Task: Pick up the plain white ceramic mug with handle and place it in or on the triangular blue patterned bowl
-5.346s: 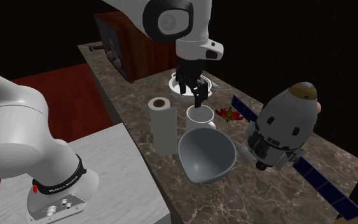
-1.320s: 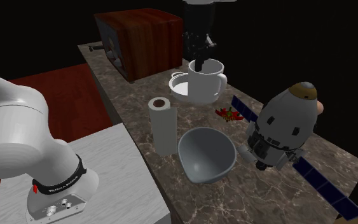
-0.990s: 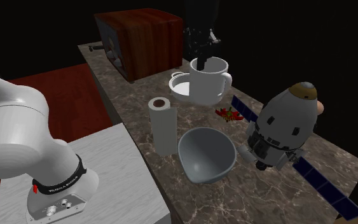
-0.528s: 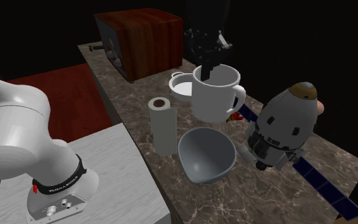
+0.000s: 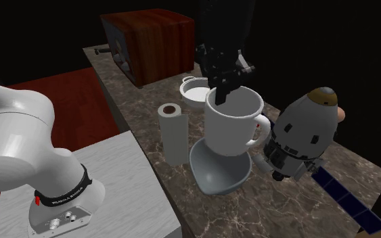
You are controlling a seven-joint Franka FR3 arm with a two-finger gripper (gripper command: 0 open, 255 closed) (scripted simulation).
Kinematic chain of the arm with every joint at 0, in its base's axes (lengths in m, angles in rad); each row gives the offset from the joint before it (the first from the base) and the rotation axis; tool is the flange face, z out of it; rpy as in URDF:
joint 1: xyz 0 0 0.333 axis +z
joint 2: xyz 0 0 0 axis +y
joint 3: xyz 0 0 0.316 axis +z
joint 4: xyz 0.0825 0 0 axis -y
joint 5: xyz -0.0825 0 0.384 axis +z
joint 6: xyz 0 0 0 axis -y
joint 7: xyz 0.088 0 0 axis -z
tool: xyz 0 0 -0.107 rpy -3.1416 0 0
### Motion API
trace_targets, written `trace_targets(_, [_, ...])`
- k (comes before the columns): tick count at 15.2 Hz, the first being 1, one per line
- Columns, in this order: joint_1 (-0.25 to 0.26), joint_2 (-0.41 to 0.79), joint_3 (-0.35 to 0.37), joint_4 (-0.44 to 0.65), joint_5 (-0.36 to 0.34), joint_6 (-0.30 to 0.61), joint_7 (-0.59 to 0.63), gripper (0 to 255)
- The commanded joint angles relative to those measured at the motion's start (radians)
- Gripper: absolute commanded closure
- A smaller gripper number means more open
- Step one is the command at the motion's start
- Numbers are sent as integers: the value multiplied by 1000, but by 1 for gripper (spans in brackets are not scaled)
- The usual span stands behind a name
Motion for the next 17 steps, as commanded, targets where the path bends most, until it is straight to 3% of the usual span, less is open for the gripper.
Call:
trace_targets(1, [-2,-1,-5,-27,-3,27,-3,255])
trace_targets(17, [-8,17,-24,-204,-13,222,-4,255])
